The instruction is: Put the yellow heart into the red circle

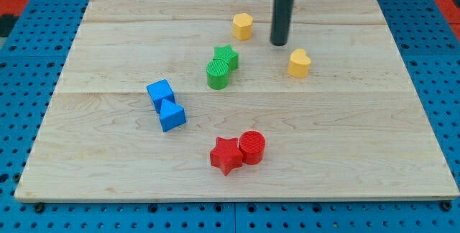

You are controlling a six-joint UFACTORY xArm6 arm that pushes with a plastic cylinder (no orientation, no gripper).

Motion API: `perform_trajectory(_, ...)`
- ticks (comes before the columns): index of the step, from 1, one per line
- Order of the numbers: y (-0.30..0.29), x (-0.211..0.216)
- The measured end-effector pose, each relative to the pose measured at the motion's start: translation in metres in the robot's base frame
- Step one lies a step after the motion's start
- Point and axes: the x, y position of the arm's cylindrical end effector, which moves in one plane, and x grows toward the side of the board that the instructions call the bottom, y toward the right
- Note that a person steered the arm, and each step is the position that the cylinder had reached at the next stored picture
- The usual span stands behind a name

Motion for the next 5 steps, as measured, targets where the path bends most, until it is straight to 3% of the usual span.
perform_trajectory(1, 0.022, 0.050)
perform_trajectory(2, -0.038, 0.078)
perform_trajectory(4, -0.056, 0.093)
perform_trajectory(5, -0.038, 0.136)
